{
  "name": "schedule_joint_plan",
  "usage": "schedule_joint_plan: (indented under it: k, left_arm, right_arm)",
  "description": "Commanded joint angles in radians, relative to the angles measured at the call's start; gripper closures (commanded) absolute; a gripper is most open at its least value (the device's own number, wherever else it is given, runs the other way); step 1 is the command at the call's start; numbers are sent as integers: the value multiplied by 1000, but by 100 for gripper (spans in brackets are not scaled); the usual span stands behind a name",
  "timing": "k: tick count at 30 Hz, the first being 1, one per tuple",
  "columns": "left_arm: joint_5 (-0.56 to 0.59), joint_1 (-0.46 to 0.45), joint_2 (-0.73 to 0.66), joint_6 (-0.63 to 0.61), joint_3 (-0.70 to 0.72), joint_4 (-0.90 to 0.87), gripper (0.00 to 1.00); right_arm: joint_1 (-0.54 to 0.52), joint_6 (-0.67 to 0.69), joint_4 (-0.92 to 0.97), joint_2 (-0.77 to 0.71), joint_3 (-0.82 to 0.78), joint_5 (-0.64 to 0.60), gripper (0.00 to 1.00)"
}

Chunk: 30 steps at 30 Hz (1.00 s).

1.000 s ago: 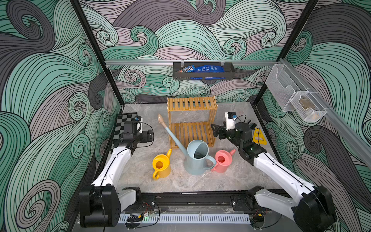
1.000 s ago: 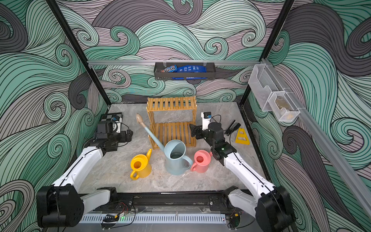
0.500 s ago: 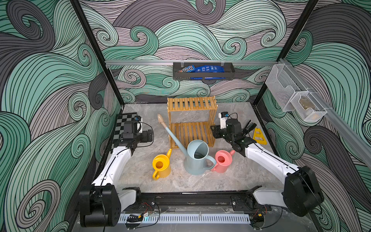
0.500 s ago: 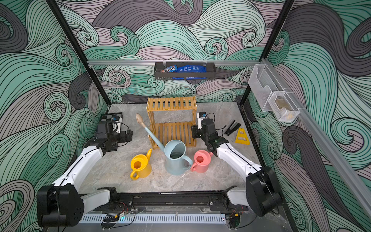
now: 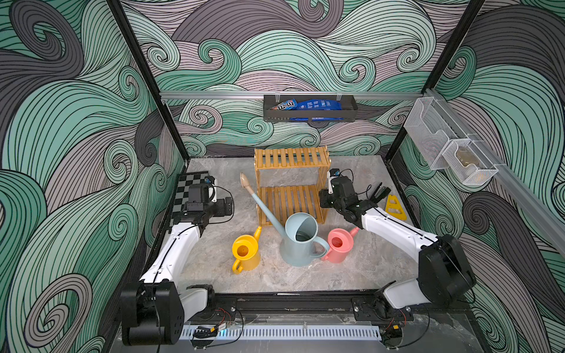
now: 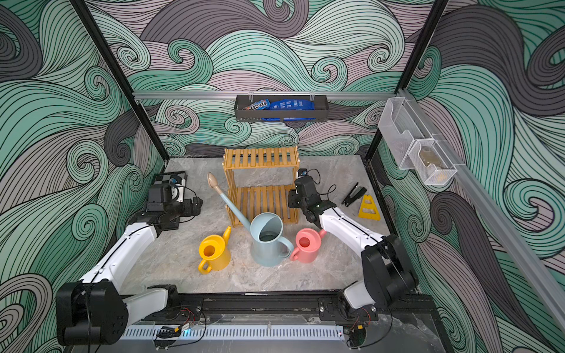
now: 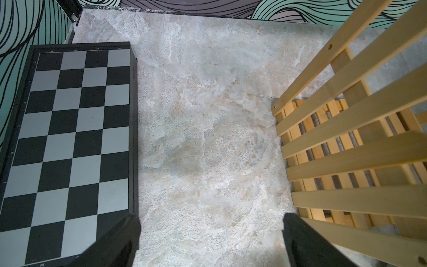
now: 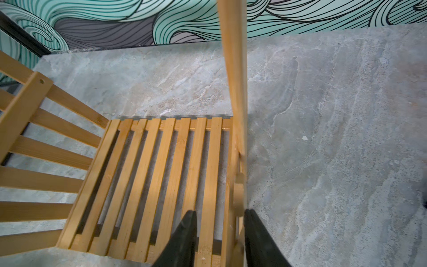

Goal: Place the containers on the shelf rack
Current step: Move the shelf to the center of the board.

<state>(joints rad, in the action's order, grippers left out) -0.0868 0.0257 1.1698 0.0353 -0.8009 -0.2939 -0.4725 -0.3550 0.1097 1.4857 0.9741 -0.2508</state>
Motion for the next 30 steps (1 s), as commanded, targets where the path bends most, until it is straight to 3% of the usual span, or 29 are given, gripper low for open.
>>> schedule_joint_plan:
  k: [1, 13, 30]
  left_arm:
    - [-12, 3, -16, 8, -35, -1, 1]
    - [-11, -3, -19, 11, -35, -1, 1]
    - [-10, -7, -22, 11, -35, 4, 1]
  right_arm:
    - [-7, -13, 38, 18, 40, -43, 67]
    - [-7, -39, 39, 43, 95, -92, 76]
    - [-6, -45, 50, 97, 151, -145, 100]
